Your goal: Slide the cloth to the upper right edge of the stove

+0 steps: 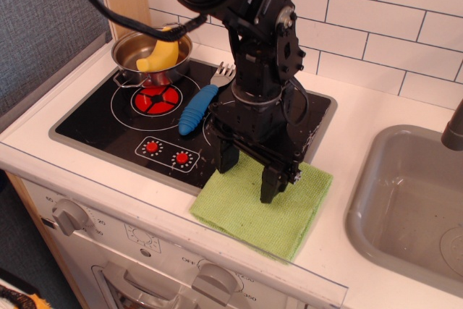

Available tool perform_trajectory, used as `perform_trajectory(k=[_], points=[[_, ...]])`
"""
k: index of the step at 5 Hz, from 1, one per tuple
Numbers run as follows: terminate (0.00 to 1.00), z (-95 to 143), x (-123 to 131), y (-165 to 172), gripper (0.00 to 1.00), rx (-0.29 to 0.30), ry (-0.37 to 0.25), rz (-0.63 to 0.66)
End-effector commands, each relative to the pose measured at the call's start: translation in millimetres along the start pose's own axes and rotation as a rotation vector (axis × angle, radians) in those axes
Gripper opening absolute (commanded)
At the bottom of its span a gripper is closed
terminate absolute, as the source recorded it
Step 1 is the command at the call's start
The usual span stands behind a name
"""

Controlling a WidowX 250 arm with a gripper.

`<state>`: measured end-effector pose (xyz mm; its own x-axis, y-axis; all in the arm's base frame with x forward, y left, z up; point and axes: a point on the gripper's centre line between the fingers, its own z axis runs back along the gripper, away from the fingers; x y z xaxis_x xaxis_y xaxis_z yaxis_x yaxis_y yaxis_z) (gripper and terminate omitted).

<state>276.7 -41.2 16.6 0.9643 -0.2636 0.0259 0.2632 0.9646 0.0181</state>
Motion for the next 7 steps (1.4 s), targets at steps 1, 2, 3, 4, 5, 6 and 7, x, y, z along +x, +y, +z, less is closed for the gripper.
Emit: perform_trajectory(k=[1,2,3,4,5,6,7], points=[[0.0,-24.1,3.5,8.7,1.0,0.041,-0.02,0.056],[0.0,-30.4,13.5,19.9,1.0,0.074,0.009,0.096],[0.0,-27.3,36.1,47.8,1.0,0.079,0.007,0.181],[0.0,-23.7,62.9,76.7,1.0,0.078,-0.002,0.248],[0.0,-21.1,83.5,88.7,1.0,0.085,-0.006,0.274],[0.0,-20.1,96.0,92.4,1.0,0.092,-0.01,0.272],[0.0,-18.7,106.0,91.0,1.0,0.088,-0.017,0.25]])
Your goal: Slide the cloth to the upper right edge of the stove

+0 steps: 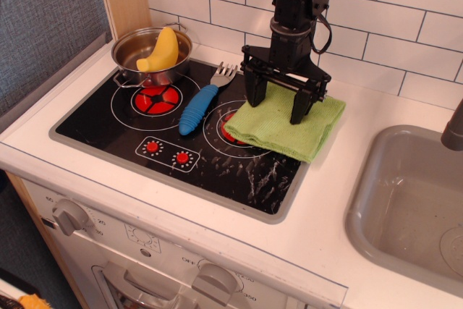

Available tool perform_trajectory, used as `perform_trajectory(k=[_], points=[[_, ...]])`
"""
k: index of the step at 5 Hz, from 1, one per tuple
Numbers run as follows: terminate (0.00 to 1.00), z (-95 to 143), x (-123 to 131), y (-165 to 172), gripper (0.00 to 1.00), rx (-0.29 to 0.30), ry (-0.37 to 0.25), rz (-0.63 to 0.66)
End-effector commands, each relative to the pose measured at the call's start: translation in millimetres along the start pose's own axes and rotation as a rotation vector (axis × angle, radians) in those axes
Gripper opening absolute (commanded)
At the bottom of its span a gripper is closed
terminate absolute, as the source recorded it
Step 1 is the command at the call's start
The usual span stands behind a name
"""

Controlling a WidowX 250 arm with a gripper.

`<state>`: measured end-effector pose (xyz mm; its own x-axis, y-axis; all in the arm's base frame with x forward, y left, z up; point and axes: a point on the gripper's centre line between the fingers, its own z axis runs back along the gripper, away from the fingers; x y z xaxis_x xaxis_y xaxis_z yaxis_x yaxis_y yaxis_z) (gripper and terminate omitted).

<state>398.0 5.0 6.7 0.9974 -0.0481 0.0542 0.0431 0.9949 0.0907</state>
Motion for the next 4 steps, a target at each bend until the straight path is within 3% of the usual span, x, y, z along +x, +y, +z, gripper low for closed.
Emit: perform_trajectory(k=[1,3,4], points=[[0.0,6.6,6.1,8.4,1.0,-0.006,-0.029,0.018],[0.0,77.7,18.5,14.1,1.0,-0.112,-0.188,0.082],[0.0,92.6,21.4,14.3,1.0,-0.134,-0.207,0.077]])
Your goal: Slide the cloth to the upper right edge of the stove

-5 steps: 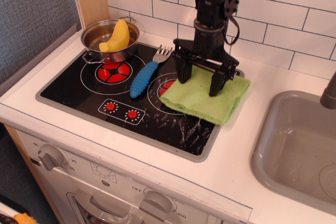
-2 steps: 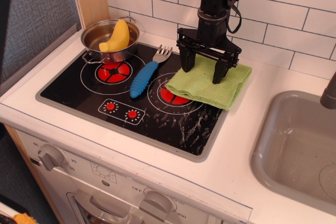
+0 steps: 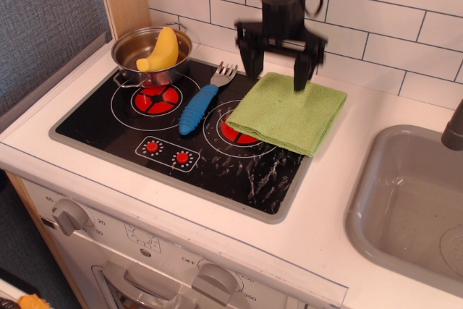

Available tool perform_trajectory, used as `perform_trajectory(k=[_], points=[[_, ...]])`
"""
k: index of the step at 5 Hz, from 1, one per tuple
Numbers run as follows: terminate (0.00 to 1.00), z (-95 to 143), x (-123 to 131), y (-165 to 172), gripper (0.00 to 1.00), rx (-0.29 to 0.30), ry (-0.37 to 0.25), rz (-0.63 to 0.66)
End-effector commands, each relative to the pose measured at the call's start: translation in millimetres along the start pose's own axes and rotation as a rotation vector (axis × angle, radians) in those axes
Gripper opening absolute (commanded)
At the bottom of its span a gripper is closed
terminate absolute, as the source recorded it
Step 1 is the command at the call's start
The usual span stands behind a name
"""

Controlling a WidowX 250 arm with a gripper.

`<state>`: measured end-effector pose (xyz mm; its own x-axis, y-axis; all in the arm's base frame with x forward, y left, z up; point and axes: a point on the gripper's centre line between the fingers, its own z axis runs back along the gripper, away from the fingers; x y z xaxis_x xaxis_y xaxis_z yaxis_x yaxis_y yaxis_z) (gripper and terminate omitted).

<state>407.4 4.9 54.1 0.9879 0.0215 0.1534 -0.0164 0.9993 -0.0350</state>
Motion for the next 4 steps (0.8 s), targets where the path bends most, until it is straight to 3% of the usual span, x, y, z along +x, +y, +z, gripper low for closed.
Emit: perform_trajectory(k=[1,3,4], points=[[0.0,52.7,5.7,4.4,1.0,-0.006,-0.109,-0.03],[0.0,54.7,-1.9,7.8,1.0,0.007,-0.106,-0.062],[1.0,54.7,-1.9,7.8,1.0,0.007,-0.106,-0.062]])
